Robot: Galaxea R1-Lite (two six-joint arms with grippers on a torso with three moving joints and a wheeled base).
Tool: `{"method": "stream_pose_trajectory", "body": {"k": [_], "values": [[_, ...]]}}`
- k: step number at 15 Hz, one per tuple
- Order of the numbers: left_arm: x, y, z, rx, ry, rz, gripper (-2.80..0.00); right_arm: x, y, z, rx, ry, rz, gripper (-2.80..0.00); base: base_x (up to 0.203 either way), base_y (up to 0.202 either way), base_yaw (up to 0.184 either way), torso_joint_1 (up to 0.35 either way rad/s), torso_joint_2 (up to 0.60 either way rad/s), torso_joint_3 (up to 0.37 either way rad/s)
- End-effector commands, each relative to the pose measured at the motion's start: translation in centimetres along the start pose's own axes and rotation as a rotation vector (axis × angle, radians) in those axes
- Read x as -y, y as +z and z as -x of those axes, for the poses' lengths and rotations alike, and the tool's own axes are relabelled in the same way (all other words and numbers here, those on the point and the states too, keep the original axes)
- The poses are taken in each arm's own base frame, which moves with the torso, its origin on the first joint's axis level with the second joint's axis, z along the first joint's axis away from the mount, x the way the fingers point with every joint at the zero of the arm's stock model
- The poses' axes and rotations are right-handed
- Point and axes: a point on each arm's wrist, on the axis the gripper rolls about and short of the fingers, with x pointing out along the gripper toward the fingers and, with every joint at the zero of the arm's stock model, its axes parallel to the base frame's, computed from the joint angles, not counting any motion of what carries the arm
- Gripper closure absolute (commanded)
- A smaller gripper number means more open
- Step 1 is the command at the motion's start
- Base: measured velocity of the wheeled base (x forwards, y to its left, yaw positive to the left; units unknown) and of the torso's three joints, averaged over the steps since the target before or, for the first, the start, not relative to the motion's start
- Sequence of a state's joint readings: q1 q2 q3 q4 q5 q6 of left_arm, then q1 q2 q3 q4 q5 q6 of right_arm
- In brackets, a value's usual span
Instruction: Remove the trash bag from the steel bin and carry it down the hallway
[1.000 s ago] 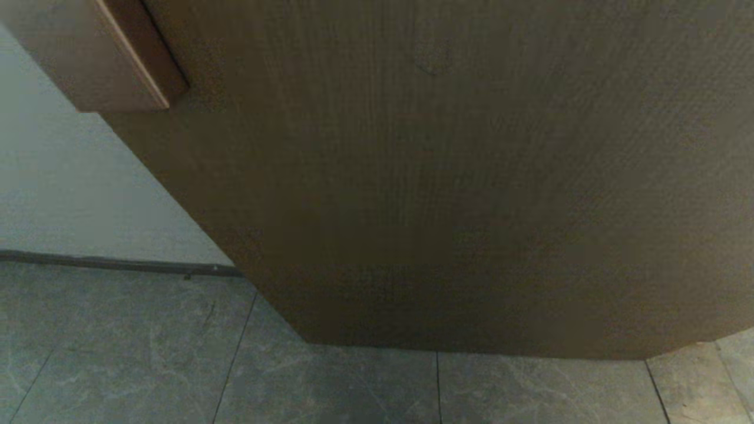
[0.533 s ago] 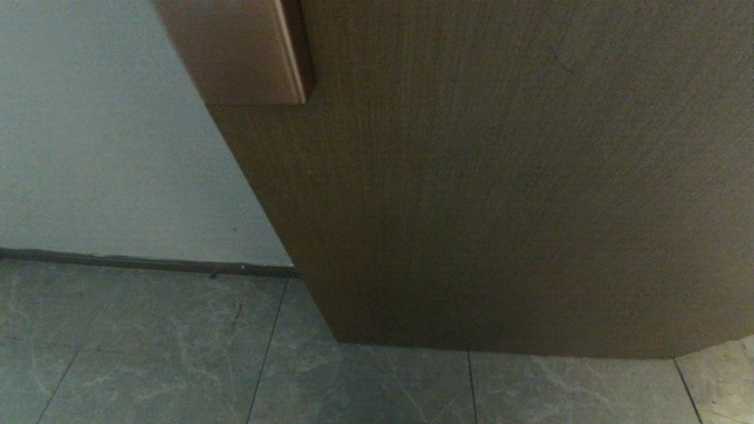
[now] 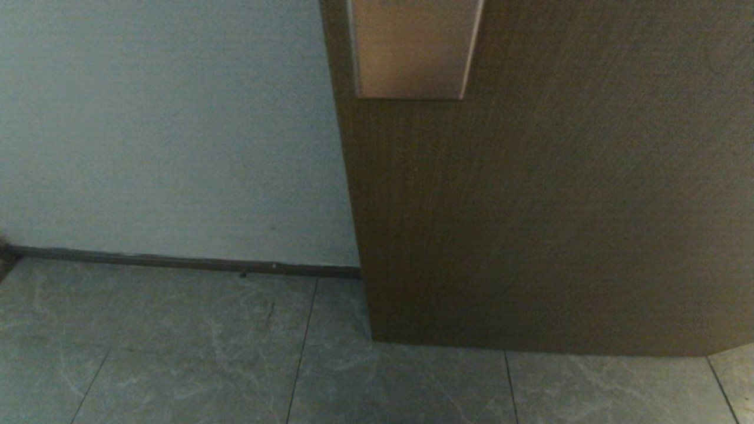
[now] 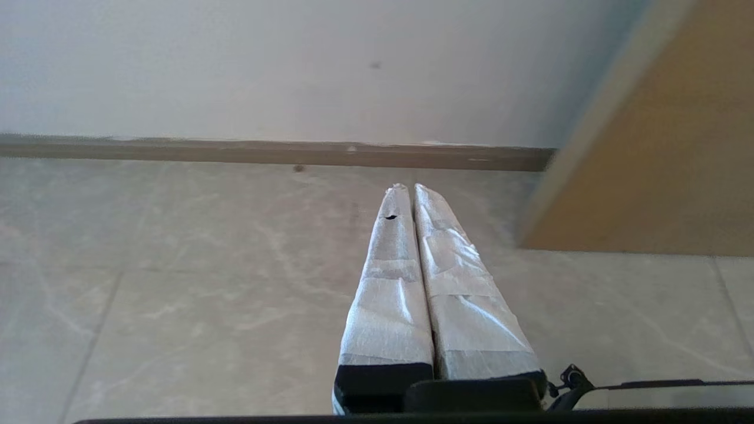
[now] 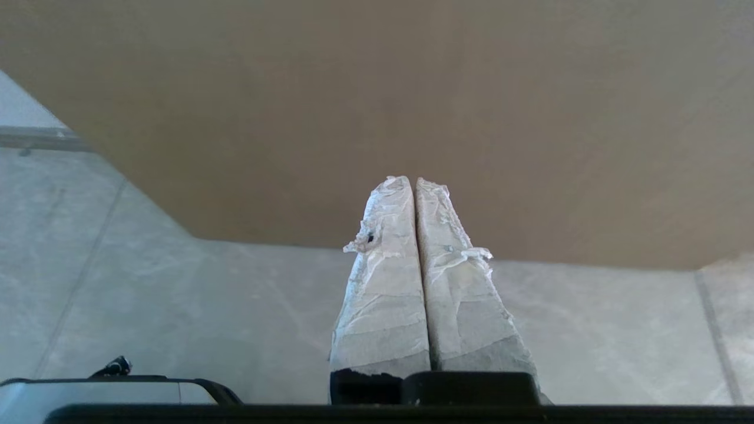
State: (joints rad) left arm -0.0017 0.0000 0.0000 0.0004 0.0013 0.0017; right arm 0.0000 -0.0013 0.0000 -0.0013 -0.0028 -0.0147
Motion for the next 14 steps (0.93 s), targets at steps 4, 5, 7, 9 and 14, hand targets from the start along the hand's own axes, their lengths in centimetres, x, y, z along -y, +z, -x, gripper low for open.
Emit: {"method": "stream_pose_trajectory", "body": {"k": [4,5,7,9,14], "values": [[0.0,0.0,0.0,0.0,0.002,0.0,0.0,0.0,0.01,-0.01,-0.001,0.001,0.001,0.0,0.0,0.191,0.0,-0.001,0.0,0.003],[0.0,0.0,0.0,0.0,0.001,-0.001,0.0,0.0,0.01,-0.01,-0.001,0.0,0.001,0.0,0.0,0.128,-0.002,0.005,0.0,-0.001],[0.0,0.0,0.0,0.0,0.002,-0.001,0.0,0.0,0.01,-0.01,-0.001,0.001,0.001,0.0,0.0,0.037,0.0,0.001,0.0,0.001],[0.0,0.0,0.0,0.0,0.002,-0.001,0.0,0.0,0.01,-0.01,-0.001,0.001,0.001,0.0,0.0,0.0,0.0,0.0,0.0,0.0],[0.0,0.0,0.0,0.0,0.002,-0.001,0.0,0.0,0.01,-0.01,-0.001,0.001,0.001,0.0,0.0,0.0,0.0,0.0,0.0,0.0]]}}
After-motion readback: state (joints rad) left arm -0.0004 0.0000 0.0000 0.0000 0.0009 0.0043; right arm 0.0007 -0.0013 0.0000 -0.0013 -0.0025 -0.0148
